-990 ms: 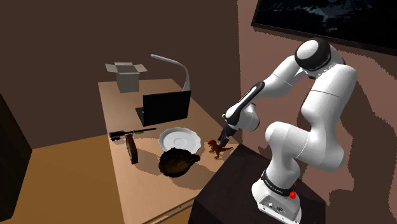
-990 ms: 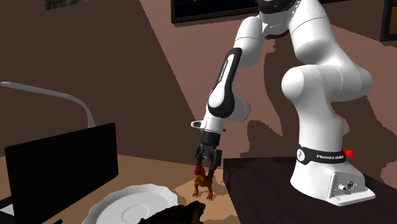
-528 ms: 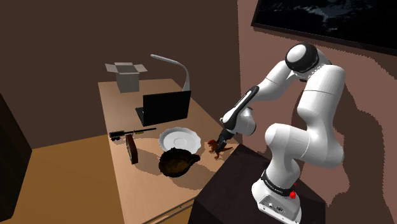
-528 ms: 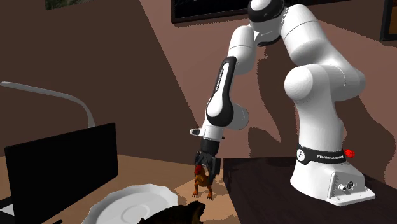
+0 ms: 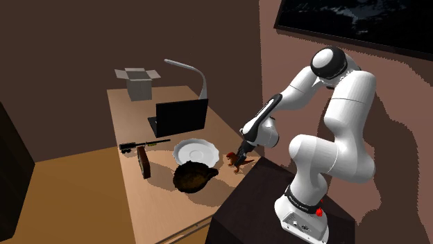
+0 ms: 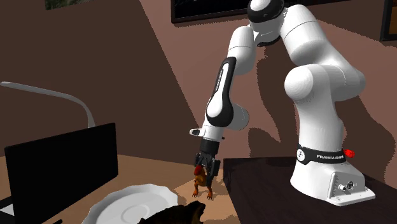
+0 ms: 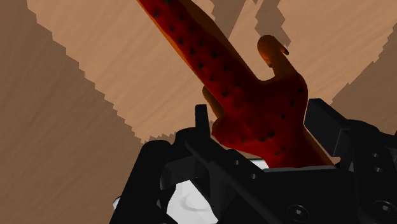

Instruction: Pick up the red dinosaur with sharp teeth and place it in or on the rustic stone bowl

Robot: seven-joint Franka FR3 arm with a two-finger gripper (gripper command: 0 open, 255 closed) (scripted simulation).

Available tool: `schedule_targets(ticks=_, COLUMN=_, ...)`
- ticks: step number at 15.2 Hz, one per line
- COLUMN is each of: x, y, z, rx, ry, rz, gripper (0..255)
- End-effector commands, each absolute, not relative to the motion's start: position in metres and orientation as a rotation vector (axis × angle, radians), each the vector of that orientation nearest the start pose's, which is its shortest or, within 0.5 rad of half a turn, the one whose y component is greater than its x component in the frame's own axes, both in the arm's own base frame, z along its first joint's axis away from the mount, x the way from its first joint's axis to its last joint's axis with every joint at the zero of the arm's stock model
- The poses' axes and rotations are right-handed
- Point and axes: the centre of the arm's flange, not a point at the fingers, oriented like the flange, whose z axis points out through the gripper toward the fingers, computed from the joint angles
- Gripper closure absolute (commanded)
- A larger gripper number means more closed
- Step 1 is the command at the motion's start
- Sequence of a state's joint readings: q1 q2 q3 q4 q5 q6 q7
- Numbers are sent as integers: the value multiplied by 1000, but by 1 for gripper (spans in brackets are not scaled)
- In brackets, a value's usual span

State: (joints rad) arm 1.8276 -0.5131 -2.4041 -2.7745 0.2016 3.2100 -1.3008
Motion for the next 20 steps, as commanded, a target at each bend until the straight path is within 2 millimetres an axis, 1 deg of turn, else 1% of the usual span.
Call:
schedule_targets(ticks=1, x=322, y=-169, z=110, rx=-2861, ry=-653, rz=-401, gripper=255)
schedule_targets(ticks=7, x=322, y=-169, z=110, rx=-2861, ry=-653, rz=-401, gripper=255)
schedule_targets(ticks=20, x=322, y=-169, z=178, rx=-2861, ry=-653, rz=-401, gripper=255)
